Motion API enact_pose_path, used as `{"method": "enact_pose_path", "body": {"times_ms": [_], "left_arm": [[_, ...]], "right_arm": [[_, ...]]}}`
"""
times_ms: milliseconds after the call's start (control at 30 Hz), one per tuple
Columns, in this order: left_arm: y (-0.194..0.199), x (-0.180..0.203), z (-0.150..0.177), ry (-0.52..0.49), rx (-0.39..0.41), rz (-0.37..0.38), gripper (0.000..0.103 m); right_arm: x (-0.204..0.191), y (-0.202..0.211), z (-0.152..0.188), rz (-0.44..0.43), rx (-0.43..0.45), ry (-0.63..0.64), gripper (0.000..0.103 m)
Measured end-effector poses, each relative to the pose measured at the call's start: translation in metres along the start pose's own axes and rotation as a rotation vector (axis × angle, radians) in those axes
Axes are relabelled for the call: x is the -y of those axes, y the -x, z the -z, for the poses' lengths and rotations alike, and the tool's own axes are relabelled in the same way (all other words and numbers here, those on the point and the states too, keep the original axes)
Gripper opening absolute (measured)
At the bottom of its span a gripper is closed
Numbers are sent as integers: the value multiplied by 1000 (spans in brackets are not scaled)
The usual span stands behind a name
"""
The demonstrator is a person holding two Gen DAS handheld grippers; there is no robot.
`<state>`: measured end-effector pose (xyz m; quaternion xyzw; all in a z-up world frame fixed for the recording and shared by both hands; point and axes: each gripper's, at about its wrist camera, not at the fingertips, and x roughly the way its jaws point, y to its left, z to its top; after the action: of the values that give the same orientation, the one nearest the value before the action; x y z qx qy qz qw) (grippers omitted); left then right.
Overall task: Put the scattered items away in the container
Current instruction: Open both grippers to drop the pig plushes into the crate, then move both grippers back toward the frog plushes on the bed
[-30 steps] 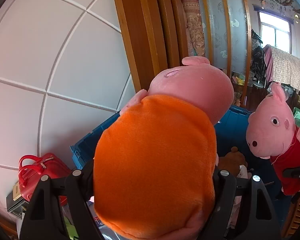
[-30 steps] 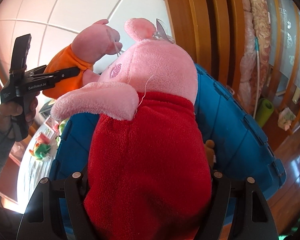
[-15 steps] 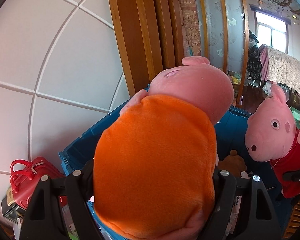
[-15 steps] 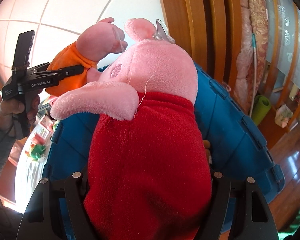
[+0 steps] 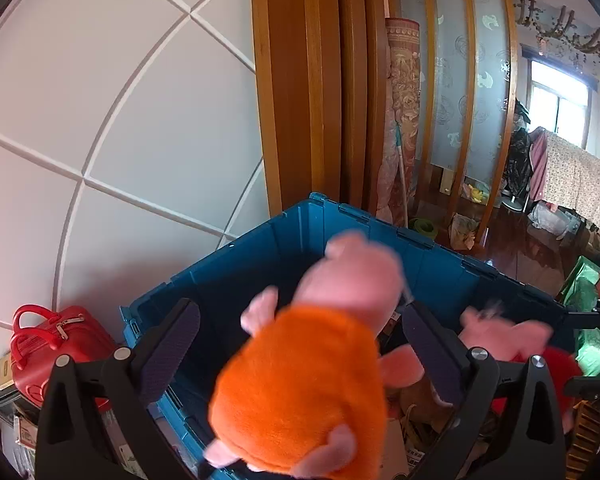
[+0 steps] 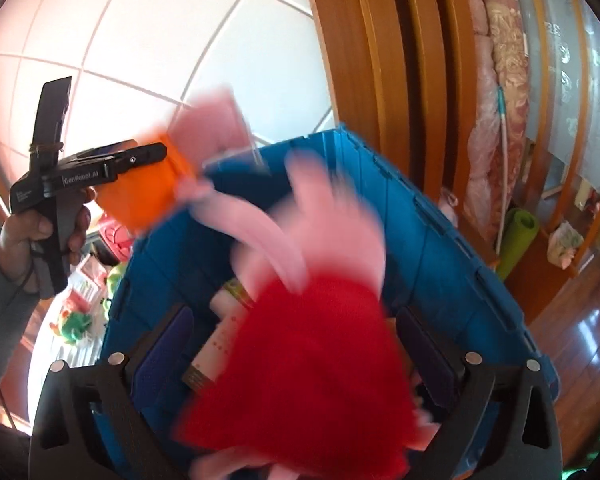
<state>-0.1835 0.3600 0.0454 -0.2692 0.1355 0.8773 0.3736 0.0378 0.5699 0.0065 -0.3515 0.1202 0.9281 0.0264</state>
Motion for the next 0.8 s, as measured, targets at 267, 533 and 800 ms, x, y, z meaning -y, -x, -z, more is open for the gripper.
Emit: {"method": "enact_pose_path", "body": {"times_ms": [267,533,800], "left_arm": [[3,-1,11,-6,-12,-18,102],[16,3,14,-14,-6,-31,102],[31,3,22,1,4,-51,102]], "right_arm": [[-2,1,-2,-14,-22,8,103],[-6,2,3,-9,-29,19,103],[-11,6,10,-11,-38,32,103]]}}
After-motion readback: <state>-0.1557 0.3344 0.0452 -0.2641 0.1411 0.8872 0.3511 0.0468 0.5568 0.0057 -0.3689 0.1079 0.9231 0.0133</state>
